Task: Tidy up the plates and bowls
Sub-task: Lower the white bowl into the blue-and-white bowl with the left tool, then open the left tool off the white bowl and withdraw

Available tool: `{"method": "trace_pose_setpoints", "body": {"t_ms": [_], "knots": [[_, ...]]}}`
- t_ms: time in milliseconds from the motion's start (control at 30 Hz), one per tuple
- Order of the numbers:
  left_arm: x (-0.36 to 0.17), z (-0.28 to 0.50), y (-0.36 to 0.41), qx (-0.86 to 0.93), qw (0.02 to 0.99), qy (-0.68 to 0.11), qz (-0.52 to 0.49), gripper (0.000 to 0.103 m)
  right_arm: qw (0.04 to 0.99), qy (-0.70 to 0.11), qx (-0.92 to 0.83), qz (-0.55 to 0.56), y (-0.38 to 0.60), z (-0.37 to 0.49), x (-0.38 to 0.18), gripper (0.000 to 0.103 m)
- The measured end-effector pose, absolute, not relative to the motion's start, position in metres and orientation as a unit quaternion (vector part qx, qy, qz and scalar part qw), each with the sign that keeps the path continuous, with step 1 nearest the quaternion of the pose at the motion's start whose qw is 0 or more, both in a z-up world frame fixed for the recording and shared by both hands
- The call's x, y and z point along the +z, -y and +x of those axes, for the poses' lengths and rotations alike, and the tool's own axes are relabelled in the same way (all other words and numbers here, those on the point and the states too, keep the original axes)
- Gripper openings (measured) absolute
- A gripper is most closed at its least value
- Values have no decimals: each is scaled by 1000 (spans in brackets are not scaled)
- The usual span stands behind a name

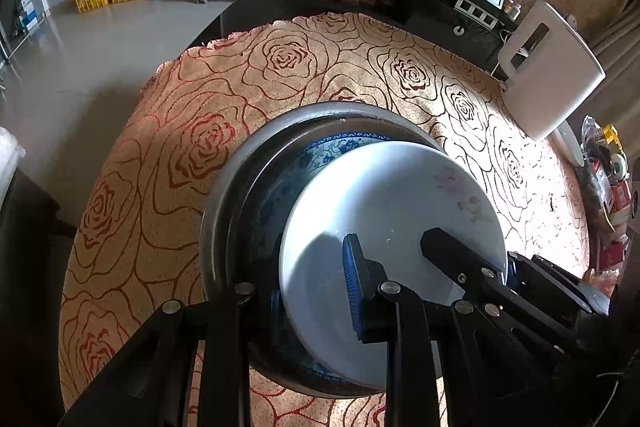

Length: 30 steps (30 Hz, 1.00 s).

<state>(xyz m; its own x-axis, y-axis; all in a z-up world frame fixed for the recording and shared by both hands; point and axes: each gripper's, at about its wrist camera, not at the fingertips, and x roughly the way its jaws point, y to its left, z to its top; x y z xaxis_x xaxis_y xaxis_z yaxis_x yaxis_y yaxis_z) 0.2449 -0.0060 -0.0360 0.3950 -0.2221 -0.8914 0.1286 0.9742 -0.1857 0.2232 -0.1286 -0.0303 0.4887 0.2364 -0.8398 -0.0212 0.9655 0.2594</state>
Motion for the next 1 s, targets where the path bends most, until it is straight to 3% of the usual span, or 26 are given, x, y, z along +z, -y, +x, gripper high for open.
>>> {"method": "trace_pose_setpoints", "body": {"t_ms": [1000], "knots": [[-11, 240, -4, -70, 861, -503, -33, 25, 863, -483, 68, 132, 140, 221, -21, 103]]}}
